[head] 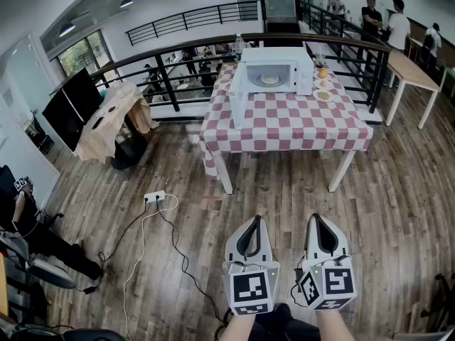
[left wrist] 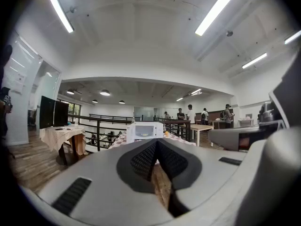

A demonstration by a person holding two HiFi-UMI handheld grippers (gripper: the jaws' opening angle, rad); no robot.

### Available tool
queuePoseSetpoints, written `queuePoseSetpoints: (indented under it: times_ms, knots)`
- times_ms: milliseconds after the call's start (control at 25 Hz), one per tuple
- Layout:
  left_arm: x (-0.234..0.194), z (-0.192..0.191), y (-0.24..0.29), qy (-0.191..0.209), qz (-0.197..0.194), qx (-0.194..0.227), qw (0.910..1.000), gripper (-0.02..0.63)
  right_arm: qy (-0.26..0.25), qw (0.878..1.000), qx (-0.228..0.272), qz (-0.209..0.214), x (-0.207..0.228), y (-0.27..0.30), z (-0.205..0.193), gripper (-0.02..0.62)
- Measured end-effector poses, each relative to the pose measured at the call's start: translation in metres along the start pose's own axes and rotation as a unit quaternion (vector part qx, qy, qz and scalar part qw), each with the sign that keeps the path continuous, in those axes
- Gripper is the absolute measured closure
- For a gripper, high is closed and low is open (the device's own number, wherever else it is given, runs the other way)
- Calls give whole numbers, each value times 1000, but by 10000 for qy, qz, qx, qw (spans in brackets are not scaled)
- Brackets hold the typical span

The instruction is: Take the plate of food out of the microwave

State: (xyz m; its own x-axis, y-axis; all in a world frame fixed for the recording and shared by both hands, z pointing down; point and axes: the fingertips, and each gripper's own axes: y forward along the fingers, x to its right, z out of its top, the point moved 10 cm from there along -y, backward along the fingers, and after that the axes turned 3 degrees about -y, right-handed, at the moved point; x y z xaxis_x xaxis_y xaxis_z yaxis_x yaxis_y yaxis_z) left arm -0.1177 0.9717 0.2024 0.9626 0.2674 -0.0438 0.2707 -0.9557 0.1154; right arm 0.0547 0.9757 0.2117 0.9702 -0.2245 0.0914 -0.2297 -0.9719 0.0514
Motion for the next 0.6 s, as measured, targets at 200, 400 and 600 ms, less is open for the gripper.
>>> queuePoseSetpoints:
  times_ms: [200,400,600]
  knots:
    - [-2,-4,2,93,-13,225,9997,592,-12,10000,-19,-10,-1,0,-2,600]
    - [1,-4,4,86,-10,178,9998,591,49,10000,-67,25,2,2,-4,600]
    - [5,-7,10,81,21,128,9999,592,145,9998,-117,12,10,5,-8,598]
